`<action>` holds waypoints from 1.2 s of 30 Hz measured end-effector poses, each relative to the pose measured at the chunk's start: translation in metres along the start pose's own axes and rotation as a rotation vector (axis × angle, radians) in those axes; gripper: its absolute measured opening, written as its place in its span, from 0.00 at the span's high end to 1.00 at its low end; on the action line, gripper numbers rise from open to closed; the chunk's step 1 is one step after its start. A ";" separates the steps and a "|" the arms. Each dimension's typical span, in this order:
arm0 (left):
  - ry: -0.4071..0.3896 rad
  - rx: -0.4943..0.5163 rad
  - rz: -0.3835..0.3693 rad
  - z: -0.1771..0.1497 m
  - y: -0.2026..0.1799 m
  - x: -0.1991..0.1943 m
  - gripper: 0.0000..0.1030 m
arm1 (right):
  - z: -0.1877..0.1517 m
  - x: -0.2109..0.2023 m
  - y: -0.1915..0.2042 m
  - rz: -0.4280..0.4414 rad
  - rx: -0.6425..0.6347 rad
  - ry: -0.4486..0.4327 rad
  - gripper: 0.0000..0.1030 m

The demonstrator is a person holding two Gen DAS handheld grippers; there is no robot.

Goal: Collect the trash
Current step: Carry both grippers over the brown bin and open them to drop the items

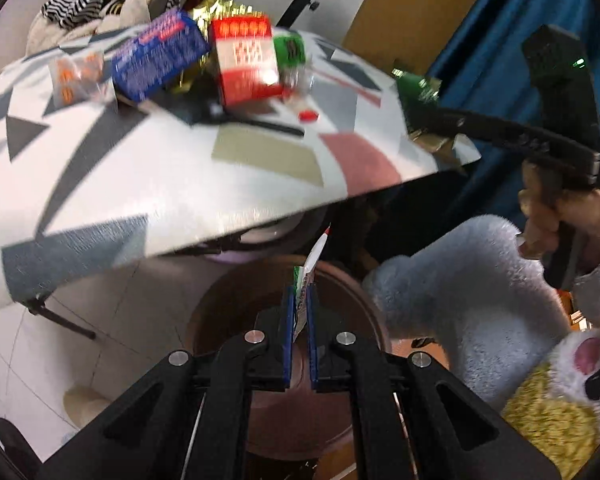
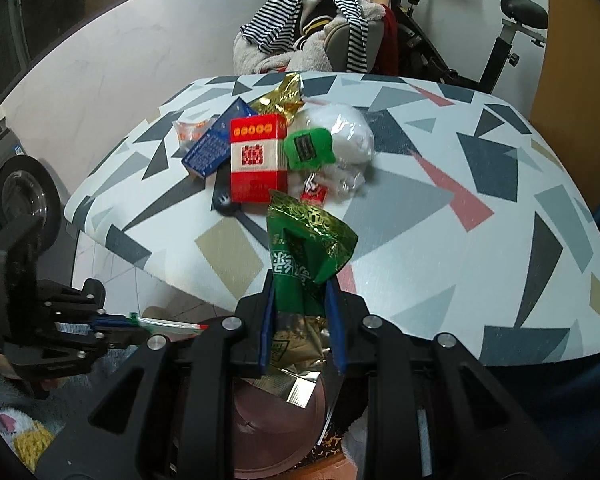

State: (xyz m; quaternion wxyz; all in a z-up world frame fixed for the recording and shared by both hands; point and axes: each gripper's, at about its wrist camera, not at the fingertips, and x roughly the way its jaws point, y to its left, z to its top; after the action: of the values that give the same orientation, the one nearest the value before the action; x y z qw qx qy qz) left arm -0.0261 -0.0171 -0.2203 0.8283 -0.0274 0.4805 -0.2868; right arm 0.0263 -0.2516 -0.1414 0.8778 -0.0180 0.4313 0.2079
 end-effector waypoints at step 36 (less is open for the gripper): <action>-0.137 0.038 0.308 -0.021 0.011 -0.024 0.05 | -0.088 0.085 0.059 0.138 -0.201 0.205 0.75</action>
State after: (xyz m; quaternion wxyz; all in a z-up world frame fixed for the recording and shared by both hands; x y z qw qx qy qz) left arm -0.0472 0.0084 -0.2166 0.8937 0.0427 0.4158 -0.1630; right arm -0.0160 -0.1863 -0.2530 0.8066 -0.0974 0.4957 0.3068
